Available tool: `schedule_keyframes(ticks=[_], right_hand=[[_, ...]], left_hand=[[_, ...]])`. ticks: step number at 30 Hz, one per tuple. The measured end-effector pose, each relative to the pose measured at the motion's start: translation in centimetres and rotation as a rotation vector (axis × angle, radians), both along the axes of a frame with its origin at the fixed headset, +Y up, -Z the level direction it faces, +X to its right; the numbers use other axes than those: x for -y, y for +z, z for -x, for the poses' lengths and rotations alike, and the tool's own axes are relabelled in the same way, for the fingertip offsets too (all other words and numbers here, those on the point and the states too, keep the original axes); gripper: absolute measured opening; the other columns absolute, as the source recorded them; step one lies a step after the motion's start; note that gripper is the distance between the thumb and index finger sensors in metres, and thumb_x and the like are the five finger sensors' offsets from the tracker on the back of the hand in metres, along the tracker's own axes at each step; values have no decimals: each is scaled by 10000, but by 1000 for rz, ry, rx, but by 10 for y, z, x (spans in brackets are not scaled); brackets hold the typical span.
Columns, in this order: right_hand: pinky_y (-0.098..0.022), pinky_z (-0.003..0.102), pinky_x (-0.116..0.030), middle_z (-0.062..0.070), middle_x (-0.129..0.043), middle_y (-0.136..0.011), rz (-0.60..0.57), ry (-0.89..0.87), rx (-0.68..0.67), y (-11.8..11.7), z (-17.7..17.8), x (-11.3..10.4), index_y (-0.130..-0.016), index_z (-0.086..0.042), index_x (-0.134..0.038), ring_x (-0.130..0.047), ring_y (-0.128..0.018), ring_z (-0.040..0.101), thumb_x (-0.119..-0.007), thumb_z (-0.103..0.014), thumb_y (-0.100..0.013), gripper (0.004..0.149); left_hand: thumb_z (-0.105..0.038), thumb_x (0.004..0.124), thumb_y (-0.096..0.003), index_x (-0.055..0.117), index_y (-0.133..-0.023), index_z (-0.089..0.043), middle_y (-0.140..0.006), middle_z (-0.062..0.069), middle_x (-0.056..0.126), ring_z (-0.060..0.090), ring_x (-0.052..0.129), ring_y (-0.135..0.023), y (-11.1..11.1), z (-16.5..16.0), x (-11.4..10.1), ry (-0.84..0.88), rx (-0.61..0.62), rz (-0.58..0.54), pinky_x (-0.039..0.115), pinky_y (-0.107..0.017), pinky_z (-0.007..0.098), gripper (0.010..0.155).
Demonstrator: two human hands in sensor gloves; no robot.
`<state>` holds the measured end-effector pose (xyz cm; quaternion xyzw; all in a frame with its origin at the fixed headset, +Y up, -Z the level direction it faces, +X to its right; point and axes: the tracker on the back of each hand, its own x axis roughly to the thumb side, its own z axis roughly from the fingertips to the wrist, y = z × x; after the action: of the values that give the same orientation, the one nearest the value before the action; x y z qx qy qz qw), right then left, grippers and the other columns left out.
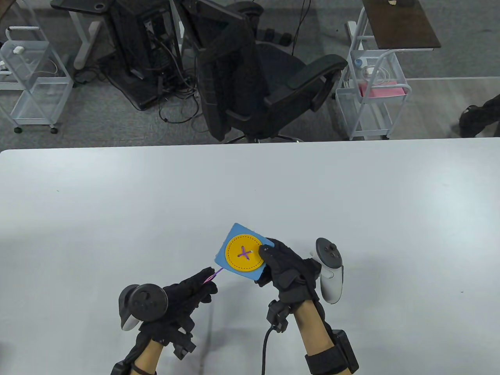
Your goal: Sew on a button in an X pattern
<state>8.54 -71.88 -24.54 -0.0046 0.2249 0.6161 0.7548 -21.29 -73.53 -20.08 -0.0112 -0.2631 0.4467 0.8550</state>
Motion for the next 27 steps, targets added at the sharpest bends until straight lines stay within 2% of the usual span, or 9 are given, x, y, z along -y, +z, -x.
schedule_keyframes(ticks=[3,6,7,9,14,17,20,22,27], right_hand=[[-433,394,-771,75,-843,-741,-50,0,-42,-1,5,-2,-1014,-156,-594,-927,-455,191,-639,-336,-602,451],[-413,435,-760,112,-860,-708,-157,-10,-194,-3,20,-9,-982,-128,-658,-927,-436,240,-671,-305,-578,441],[-421,441,-756,115,-853,-719,-197,14,-266,-3,26,-12,-982,-128,-661,-923,-450,248,-671,-303,-580,438],[-431,445,-751,122,-845,-735,-238,106,-310,-1,33,-15,-973,-132,-679,-920,-465,256,-679,-305,-572,436],[-432,470,-727,169,-815,-764,-253,272,-296,2,39,-13,-940,-107,-737,-896,-481,291,-715,-279,-544,432],[-481,490,-691,190,-746,-838,-252,354,-303,3,42,-11,-945,-104,-729,-856,-559,320,-719,-265,-546,431],[-518,523,-676,238,-686,-958,-278,408,-326,7,47,-11,-936,-100,-739,-815,-723,409,-731,-258,-533,433],[-510,527,-703,245,-729,-957,-284,449,-363,9,51,-11,-937,-108,-734,-851,-719,415,-731,-255,-534,430],[-433,499,-762,221,-866,-835,-290,454,-381,16,58,-8,-924,-86,-748,-944,-596,368,-755,-221,-518,428]], left_hand=[[-263,693,-610,716,-979,19,-666,157,1034,249,1121,-390,-2,2,2,139,39,93,964,-268,345,465],[-276,685,-615,740,-956,37,-545,104,1073,195,1130,-283,-5,0,2,175,127,182,970,-193,296,466],[-279,685,-615,746,-950,43,-516,94,1080,184,1130,-257,-5,-2,2,183,164,221,970,-176,286,468],[-284,683,-617,761,-936,51,-479,77,1087,168,1129,-226,-5,-7,4,187,232,286,969,-154,273,469],[-288,682,-619,783,-912,64,-427,57,1092,152,1126,-187,-5,-16,7,190,351,391,971,-128,254,470],[-288,682,-619,796,-898,71,-409,49,1093,139,1125,-168,-4,-20,8,173,377,416,974,-116,240,468],[-286,683,-618,802,-885,84,-375,37,1096,122,1122,-131,-3,-22,9,163,379,452,977,-91,216,472],[-284,686,-616,821,-863,96,-350,29,1098,107,1121,-104,-3,-23,10,154,384,486,979,-69,201,473],[-287,689,-616,833,-843,101,-306,0,1096,77,1114,-61,-2,-22,11,124,378,522,978,-35,170,473]])
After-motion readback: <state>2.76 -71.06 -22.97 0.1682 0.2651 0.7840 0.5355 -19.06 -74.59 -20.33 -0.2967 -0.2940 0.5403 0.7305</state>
